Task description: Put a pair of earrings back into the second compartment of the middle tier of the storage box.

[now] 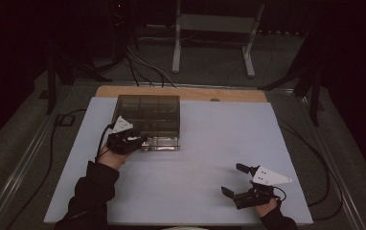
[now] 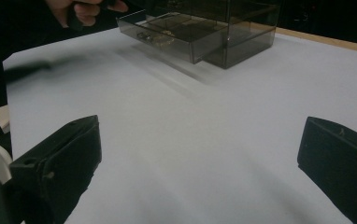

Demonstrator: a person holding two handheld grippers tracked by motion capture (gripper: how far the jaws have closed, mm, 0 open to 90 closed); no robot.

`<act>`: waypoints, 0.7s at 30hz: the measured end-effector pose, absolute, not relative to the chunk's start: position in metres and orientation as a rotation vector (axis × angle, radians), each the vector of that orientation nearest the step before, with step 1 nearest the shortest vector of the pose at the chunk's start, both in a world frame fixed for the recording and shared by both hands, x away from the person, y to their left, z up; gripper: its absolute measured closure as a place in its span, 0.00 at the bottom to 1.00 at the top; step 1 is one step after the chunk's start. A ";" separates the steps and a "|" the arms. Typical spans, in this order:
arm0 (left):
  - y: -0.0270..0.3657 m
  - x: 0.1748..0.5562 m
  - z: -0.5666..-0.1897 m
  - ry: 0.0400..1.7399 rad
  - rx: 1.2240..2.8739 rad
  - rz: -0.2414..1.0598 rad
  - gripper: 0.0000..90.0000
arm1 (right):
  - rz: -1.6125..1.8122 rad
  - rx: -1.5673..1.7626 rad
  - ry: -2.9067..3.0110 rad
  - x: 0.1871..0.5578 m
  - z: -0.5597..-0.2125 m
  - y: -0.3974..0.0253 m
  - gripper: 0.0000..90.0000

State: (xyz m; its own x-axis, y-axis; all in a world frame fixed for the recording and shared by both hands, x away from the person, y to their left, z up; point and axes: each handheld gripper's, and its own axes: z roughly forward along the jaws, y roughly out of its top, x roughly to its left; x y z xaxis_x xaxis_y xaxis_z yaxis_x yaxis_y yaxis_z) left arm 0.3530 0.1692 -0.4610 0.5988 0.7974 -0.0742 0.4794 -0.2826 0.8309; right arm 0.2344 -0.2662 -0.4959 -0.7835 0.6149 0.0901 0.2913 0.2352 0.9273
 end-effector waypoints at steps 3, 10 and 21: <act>0.168 0.348 -0.456 0.995 1.934 0.450 0.53 | 1.563 0.842 2.220 0.234 -0.496 -0.266 0.00; 0.173 0.338 -0.453 0.972 1.926 0.417 0.40 | 1.568 0.848 2.211 0.234 -0.496 -0.267 0.00; 0.184 0.315 -0.447 0.941 1.917 0.382 0.18 | 1.569 0.847 2.213 0.235 -0.496 -0.266 0.00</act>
